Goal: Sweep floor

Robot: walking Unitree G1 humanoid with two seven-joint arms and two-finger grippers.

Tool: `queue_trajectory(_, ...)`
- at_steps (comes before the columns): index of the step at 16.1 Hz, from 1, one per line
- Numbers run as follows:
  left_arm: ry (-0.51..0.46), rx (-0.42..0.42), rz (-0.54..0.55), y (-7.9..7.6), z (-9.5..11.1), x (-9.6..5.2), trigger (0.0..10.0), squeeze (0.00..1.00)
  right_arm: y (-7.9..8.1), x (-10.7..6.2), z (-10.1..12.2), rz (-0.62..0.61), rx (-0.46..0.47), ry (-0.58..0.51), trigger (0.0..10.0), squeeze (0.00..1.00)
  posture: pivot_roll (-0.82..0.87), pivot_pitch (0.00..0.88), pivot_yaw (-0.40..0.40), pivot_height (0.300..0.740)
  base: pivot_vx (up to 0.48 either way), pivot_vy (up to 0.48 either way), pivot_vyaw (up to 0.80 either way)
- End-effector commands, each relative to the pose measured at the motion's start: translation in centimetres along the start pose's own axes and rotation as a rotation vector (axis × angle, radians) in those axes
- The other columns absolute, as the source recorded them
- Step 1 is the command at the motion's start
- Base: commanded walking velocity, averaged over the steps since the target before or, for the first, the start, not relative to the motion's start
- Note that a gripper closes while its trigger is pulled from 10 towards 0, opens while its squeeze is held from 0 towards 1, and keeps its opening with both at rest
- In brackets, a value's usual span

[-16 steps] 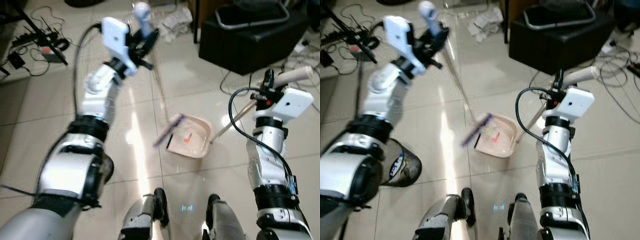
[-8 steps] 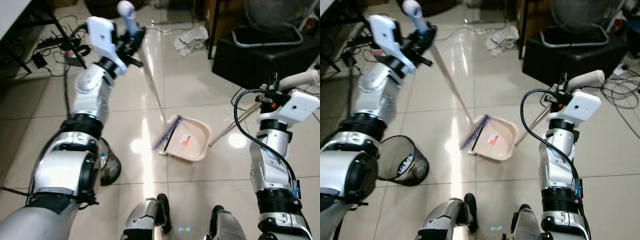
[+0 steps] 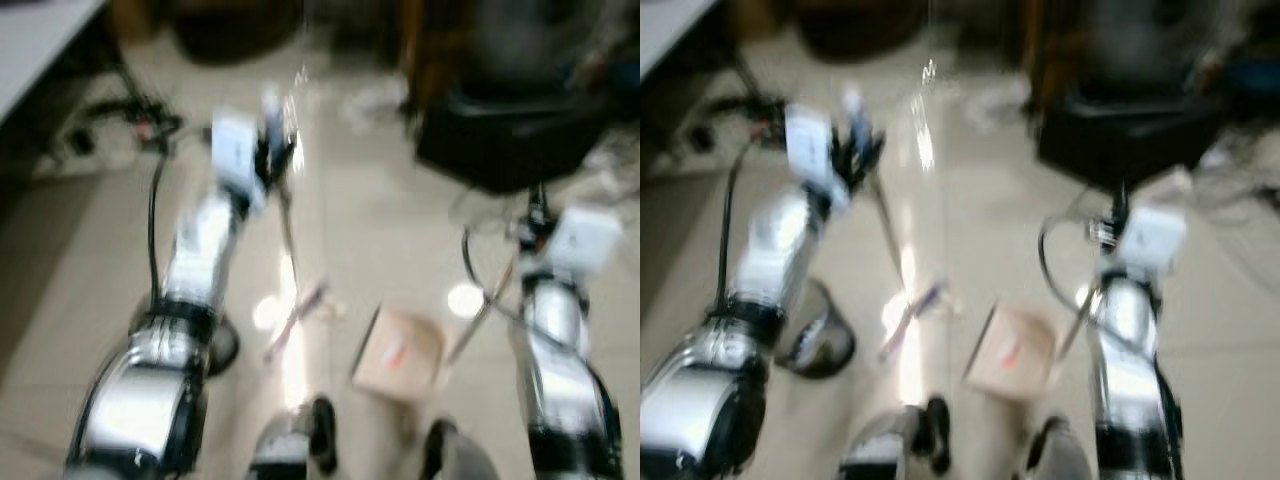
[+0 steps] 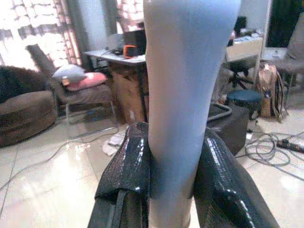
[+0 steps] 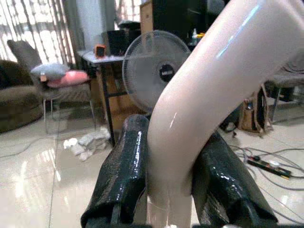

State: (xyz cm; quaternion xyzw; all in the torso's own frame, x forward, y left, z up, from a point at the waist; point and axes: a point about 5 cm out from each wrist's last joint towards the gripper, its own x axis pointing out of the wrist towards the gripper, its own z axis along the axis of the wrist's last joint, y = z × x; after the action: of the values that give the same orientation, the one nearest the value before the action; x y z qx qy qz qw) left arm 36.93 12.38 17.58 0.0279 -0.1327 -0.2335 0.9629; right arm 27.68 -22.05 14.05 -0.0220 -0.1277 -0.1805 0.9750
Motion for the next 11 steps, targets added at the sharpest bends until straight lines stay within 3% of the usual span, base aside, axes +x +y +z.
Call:
queue_trajectory(1, -0.045, 0.01, 0.058, 0.9, 0.7, -0.9, 10.0, 0.0, 1.4, 0.3, 1.9, 0.044, 0.029, -0.053, 10.0, 0.0, -0.03, 0.116, 0.155, 0.74, 0.0, 0.0, 0.0)
queue_trajectory(3, -0.021, 0.013, 0.074, -0.2, -0.1, -2.4, 10.0, 0.0, 1.3, -0.5, 2.3, 0.046, 0.027, -0.042, 10.0, 0.0, -0.03, 0.116, 0.149, 0.74, 0.298, 0.0, 0.0)
queue_trajectory(11, 0.004, 0.009, 0.064, -1.8, 0.2, -2.6, 10.0, 0.0, 1.4, -0.3, 3.1, 0.043, 0.075, -0.017, 10.0, 0.0, -0.03, 0.11, 0.146, 0.74, 0.346, 0.0, -0.05)
